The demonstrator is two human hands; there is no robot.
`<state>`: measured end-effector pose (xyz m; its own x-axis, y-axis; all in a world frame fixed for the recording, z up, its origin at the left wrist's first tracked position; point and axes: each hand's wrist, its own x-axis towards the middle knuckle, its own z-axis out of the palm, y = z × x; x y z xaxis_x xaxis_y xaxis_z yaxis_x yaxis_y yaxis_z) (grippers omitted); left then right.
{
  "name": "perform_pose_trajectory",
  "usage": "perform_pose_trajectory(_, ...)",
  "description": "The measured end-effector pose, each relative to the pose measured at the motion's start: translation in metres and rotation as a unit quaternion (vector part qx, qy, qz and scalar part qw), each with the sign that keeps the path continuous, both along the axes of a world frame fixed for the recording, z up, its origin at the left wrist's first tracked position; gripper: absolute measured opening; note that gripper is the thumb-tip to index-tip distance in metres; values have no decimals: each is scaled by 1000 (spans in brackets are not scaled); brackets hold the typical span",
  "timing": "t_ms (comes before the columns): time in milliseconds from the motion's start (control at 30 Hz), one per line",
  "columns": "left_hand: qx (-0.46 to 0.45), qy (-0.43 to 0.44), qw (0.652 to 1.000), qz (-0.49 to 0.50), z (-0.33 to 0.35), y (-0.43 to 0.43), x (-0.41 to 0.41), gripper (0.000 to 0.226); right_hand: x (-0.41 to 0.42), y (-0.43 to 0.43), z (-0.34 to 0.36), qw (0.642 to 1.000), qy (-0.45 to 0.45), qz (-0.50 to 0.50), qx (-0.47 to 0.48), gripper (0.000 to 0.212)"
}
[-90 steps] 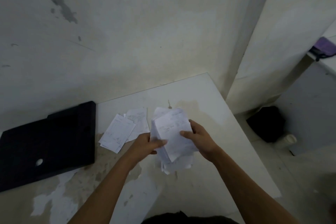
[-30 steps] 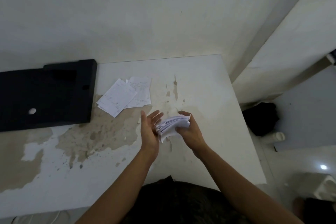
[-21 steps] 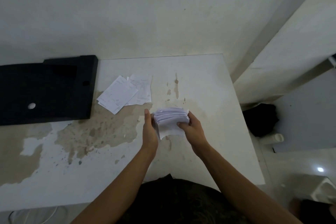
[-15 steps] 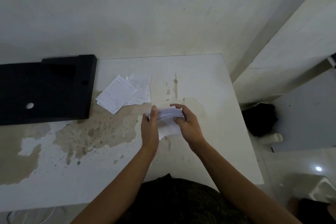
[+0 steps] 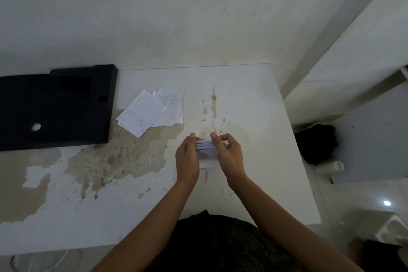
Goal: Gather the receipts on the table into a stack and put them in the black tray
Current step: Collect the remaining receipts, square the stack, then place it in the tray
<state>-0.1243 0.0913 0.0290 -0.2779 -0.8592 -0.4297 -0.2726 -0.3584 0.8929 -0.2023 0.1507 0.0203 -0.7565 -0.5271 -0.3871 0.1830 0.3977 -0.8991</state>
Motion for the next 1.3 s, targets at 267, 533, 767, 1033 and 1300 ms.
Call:
perform_pose_trajectory(267,117,52,987,99,-1,-6,-7,44,0,5,1,997,-59,-9,-54,51)
perform_pose_trajectory(533,181,162,965,98,-6,-12,2,64,-36,36,-15,961,13,274,22,69)
perform_pose_trajectory(767,178,166,965,94,2,-15,0,89,-27,22,-20,942,141,288,103,30)
perform_pose_trajectory(1033,38,118,989,82,-6,-20,15,54,-32,20,-14,942,156,290,68,25)
perform_pose_trajectory(1300,98,80,991,40,-6,-16,13,51,-24,19,-25,979,45,191,50,32)
